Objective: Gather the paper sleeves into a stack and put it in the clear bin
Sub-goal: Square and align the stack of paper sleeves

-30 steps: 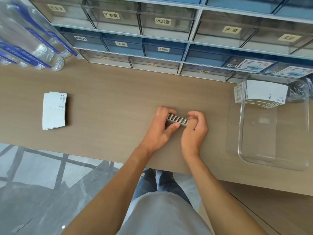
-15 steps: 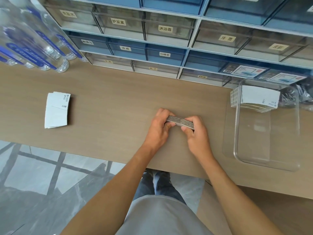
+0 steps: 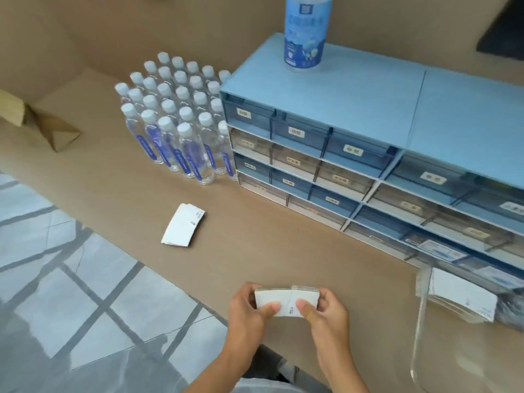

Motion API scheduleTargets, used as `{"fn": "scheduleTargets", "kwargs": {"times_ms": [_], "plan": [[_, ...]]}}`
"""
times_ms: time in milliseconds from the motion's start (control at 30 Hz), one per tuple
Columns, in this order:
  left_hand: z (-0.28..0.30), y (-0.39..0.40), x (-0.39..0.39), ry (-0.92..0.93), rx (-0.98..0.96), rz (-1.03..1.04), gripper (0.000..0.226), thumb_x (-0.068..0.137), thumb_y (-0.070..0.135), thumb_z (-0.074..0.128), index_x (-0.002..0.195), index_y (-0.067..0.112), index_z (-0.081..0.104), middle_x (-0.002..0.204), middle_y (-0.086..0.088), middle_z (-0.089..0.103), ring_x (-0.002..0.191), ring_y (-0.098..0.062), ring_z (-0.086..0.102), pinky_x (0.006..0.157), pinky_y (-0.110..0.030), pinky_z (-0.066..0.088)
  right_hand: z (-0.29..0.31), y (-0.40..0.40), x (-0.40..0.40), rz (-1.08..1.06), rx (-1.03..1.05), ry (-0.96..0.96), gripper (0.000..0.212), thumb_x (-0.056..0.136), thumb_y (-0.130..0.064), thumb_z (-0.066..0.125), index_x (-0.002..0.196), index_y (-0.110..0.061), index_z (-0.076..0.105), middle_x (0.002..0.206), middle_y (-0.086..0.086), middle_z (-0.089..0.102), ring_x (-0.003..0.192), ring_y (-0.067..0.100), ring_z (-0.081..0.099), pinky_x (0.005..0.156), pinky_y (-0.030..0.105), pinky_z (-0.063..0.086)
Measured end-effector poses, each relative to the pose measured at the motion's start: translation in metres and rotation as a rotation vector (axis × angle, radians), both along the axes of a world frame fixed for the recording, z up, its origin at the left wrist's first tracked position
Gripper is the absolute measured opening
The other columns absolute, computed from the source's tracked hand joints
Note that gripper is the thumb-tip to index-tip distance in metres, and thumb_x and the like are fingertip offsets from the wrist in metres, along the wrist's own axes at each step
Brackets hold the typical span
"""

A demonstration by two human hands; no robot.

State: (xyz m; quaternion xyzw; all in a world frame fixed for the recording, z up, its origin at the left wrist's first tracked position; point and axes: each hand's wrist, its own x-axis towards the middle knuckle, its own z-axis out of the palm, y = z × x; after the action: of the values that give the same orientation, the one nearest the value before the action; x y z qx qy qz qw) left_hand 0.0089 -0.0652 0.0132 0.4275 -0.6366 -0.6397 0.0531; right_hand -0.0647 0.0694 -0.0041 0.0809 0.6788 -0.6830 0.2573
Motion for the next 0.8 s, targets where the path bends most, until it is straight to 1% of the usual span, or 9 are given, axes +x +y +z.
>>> {"fn": "scheduleTargets", "kwargs": {"times_ms": [100, 167, 233, 300, 367, 433, 567, 633, 800], "plan": [[0.002, -0.011, 0.024, -0.023, 0.060, 0.229, 0.021, 0.073, -0.003, 0.080, 0.087, 0.006, 0.068, 0.076, -0.004, 0.079, 0.065, -0.011, 0.073, 0.057, -0.022, 0.056, 0.001, -0.029, 0.005, 0.120, -0.023, -0.050, 0.020, 0.079, 0.009, 0.069, 0.093, -0.004, 0.069, 0.090, 0.014, 0.078, 0.081, 0.024, 0.074, 0.071, 0.033, 0.055], [0.002, -0.021, 0.031, -0.061, 0.069, 0.332, 0.020, 0.073, -0.005, 0.079, 0.085, 0.007, 0.068, 0.072, -0.004, 0.078, 0.065, -0.014, 0.073, 0.059, -0.028, 0.058, 0.001, -0.050, 0.005, 0.200, 0.018, -0.046, 0.019, 0.079, 0.009, 0.069, 0.094, -0.003, 0.068, 0.089, 0.013, 0.078, 0.080, 0.023, 0.074, 0.070, 0.032, 0.056], [0.001, -0.035, 0.031, -0.090, 0.057, 0.403, 0.020, 0.074, -0.004, 0.079, 0.082, 0.009, 0.068, 0.067, -0.001, 0.077, 0.062, -0.011, 0.072, 0.058, -0.024, 0.055, 0.001, -0.072, 0.000, 0.266, 0.065, -0.023, 0.019, 0.079, 0.007, 0.070, 0.093, -0.005, 0.069, 0.088, 0.010, 0.078, 0.079, 0.020, 0.075, 0.067, 0.026, 0.056], [-0.001, -0.053, 0.024, -0.111, 0.051, 0.460, 0.019, 0.076, -0.002, 0.078, 0.083, 0.010, 0.066, 0.070, -0.001, 0.075, 0.066, -0.015, 0.071, 0.059, -0.024, 0.053, 0.002, -0.096, -0.007, 0.318, 0.141, 0.020, 0.017, 0.079, 0.005, 0.071, 0.090, -0.008, 0.070, 0.085, 0.008, 0.078, 0.077, 0.019, 0.074, 0.066, 0.025, 0.055], [-0.003, -0.073, 0.015, -0.148, 0.050, 0.518, 0.021, 0.078, 0.001, 0.078, 0.082, 0.013, 0.062, 0.078, -0.007, 0.073, 0.073, -0.022, 0.069, 0.065, -0.030, 0.054, 0.004, -0.123, -0.015, 0.344, 0.241, 0.075, 0.016, 0.077, 0.001, 0.073, 0.086, -0.012, 0.068, 0.081, 0.004, 0.076, 0.077, 0.021, 0.073, 0.067, 0.027, 0.054], [-0.004, -0.091, 0.008, -0.179, 0.057, 0.585, 0.023, 0.077, 0.004, 0.078, 0.079, 0.015, 0.058, 0.076, -0.005, 0.068, 0.070, -0.020, 0.065, 0.062, -0.029, 0.049, 0.008, -0.152, -0.025, 0.384, 0.348, 0.136, 0.018, 0.075, -0.005, 0.075, 0.084, -0.016, 0.065, 0.080, 0.000, 0.074, 0.076, 0.019, 0.072, 0.066, 0.025, 0.052], [-0.008, -0.129, -0.001, -0.222, 0.084, 0.682, 0.028, 0.077, 0.012, 0.080, 0.074, 0.014, 0.053, 0.068, 0.000, 0.056, 0.059, -0.014, 0.052, 0.053, -0.027, 0.037, 0.013, -0.213, -0.045, 0.540, 0.511, 0.262, 0.024, 0.074, -0.012, 0.076, 0.091, -0.018, 0.061, 0.089, -0.002, 0.070, 0.083, 0.015, 0.069, 0.075, 0.032, 0.055], [-0.010, -0.152, -0.005, -0.227, 0.114, 0.729, 0.028, 0.077, 0.015, 0.081, 0.075, 0.013, 0.052, 0.069, -0.001, 0.057, 0.060, -0.016, 0.053, 0.052, -0.028, 0.037, 0.015, -0.245, -0.054, 0.632, 0.562, 0.309, 0.025, 0.075, -0.014, 0.075, 0.095, -0.018, 0.060, 0.095, -0.002, 0.068, 0.088, 0.018, 0.067, 0.081, 0.036, 0.055], [-0.021, -0.202, -0.015, -0.216, 0.220, 0.841, 0.026, 0.079, 0.018, 0.079, 0.083, 0.010, 0.055, 0.075, -0.004, 0.061, 0.064, -0.018, 0.057, 0.055, -0.029, 0.041, 0.011, -0.319, -0.072, 0.816, 0.651, 0.419, 0.029, 0.075, -0.020, 0.073, 0.100, -0.014, 0.059, 0.106, 0.003, 0.063, 0.100, 0.022, 0.062, 0.087, 0.035, 0.051]]}}
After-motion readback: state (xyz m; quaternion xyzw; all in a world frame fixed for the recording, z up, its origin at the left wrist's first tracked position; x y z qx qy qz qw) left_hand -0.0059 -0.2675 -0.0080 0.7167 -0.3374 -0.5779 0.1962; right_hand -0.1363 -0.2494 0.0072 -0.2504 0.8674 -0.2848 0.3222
